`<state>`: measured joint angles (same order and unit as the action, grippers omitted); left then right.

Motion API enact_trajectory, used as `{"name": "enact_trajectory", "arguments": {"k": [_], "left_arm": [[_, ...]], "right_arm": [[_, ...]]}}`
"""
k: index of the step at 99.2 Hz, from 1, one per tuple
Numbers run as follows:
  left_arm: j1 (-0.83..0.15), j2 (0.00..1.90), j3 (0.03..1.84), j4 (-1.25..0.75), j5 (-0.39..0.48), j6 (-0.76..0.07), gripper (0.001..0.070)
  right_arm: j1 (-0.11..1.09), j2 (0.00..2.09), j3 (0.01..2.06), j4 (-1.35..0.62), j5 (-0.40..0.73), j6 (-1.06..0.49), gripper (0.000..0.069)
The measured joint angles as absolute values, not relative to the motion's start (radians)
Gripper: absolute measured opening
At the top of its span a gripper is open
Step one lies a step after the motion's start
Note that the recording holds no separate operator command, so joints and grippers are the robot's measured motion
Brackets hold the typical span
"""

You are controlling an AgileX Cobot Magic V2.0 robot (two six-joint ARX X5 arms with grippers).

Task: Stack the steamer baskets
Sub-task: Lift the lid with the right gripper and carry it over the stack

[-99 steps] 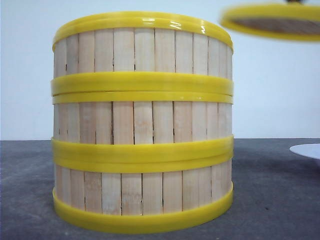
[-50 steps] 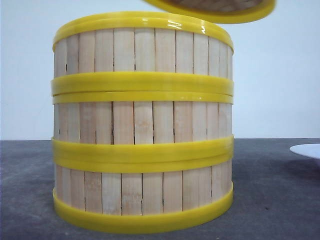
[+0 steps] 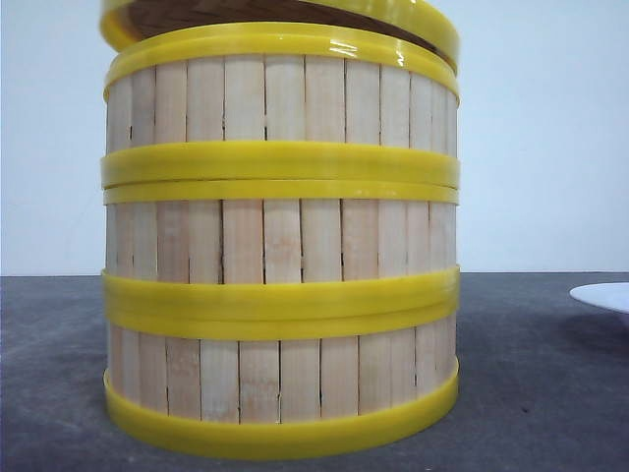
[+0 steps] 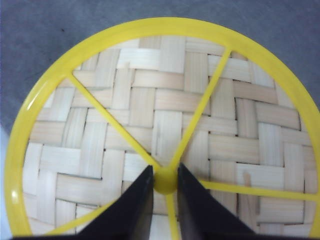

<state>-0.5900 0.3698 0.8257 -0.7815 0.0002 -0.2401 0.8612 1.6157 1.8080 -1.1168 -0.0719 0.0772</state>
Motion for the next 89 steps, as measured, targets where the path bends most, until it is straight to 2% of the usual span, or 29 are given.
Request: {"name": "enact_trajectory", "arguments": {"k": [31,89], "left_arm": [[-0.59,0.37,0.826,-0.781,0.0,-0.241,0.0351],[-0.59,0.37,0.826,-0.781,0.0,-0.241,0.0351]], "right_arm": [[0.876,1.646,1.814,-1.161,-0.021,0.056,0.0052],[0.876,1.646,1.814,-1.161,-0.026,0.048,0.0052]]}}
